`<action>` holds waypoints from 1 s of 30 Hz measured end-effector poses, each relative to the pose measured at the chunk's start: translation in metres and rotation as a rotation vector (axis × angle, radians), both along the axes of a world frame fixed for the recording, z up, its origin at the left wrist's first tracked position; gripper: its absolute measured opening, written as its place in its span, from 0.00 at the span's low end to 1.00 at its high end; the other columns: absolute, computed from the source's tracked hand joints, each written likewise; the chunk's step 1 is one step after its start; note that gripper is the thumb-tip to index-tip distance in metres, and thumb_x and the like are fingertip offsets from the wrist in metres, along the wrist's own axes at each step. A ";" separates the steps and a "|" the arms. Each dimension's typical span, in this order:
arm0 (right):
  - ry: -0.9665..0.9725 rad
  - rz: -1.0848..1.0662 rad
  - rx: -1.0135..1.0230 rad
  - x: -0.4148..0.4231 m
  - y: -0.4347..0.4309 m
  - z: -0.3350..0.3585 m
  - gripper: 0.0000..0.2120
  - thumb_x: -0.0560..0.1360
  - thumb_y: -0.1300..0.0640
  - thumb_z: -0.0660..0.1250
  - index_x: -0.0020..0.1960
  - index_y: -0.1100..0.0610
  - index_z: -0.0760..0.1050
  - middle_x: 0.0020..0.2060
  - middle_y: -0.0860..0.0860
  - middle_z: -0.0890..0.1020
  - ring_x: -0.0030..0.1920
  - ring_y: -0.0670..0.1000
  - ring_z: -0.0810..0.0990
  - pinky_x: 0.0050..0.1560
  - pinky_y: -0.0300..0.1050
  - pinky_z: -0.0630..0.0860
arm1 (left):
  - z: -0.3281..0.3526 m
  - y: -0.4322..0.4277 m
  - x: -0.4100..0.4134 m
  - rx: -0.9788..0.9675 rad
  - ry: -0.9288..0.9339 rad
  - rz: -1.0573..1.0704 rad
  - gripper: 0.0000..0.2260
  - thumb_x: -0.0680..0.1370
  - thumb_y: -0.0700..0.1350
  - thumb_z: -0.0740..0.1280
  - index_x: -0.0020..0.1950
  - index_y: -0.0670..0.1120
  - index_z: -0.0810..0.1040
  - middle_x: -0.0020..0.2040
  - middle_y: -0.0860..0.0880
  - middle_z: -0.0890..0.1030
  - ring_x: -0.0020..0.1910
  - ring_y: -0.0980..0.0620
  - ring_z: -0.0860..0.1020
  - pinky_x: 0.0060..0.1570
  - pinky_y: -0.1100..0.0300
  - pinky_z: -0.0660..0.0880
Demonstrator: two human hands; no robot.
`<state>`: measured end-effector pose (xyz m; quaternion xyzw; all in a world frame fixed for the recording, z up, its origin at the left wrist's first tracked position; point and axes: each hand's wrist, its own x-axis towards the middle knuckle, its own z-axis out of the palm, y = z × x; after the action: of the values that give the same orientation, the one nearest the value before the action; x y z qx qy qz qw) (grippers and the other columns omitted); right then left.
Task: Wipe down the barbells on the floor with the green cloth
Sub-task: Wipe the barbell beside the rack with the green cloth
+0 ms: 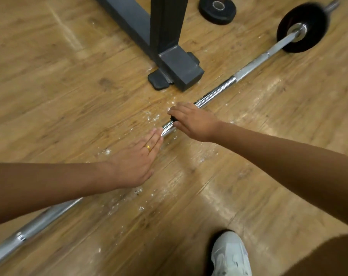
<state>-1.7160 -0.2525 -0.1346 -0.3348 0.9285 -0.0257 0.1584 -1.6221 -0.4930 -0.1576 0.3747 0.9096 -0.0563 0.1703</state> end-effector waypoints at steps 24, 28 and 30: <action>0.170 -0.117 -0.205 -0.021 0.089 -0.021 0.20 0.85 0.54 0.53 0.73 0.61 0.68 0.71 0.58 0.71 0.76 0.58 0.62 0.78 0.59 0.51 | -0.011 0.040 0.002 0.142 0.032 0.196 0.40 0.83 0.57 0.54 0.77 0.40 0.27 0.79 0.40 0.29 0.80 0.45 0.32 0.76 0.52 0.33; 0.165 -0.243 -0.316 -0.040 0.106 -0.028 0.17 0.84 0.56 0.53 0.68 0.61 0.73 0.64 0.56 0.76 0.73 0.57 0.65 0.78 0.60 0.53 | -0.018 0.089 -0.006 0.245 0.099 0.437 0.37 0.83 0.58 0.54 0.81 0.39 0.39 0.82 0.41 0.38 0.81 0.45 0.39 0.78 0.48 0.39; 0.193 -0.272 -0.365 -0.035 0.099 -0.033 0.16 0.84 0.58 0.55 0.65 0.62 0.74 0.62 0.56 0.77 0.72 0.58 0.66 0.76 0.62 0.55 | -0.022 0.104 -0.003 0.219 0.194 0.519 0.36 0.83 0.59 0.53 0.82 0.38 0.44 0.83 0.40 0.43 0.82 0.44 0.43 0.78 0.44 0.43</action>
<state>-1.7505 -0.1535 -0.1672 -0.2309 0.9559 -0.1818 0.0010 -1.6248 -0.3892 -0.1794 0.1386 0.9877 0.0519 0.0499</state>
